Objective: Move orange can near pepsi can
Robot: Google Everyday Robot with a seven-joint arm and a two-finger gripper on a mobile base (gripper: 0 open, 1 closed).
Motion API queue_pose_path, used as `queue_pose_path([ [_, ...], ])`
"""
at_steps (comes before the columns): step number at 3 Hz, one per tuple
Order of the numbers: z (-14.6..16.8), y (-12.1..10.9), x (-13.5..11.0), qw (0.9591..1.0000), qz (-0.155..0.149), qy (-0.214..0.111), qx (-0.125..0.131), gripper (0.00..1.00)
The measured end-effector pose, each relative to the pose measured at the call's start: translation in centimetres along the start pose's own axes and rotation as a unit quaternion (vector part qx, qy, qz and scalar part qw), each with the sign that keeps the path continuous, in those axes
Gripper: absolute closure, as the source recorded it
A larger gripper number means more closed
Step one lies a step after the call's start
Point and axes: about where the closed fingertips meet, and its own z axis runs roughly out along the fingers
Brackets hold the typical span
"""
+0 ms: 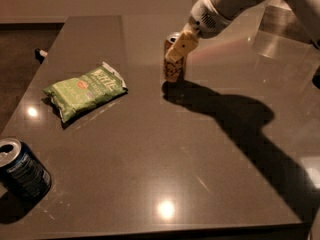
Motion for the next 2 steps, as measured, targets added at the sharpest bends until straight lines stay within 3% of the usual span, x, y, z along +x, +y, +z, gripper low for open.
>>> queue_pose_path([
  [1, 0.4, 3.5, -1.9, 0.9990, -0.037, -0.004, -0.023, 1.00],
  [2, 1.2, 5.9, -2.1, 0.9975, -0.057, 0.001, -0.041, 1.00],
])
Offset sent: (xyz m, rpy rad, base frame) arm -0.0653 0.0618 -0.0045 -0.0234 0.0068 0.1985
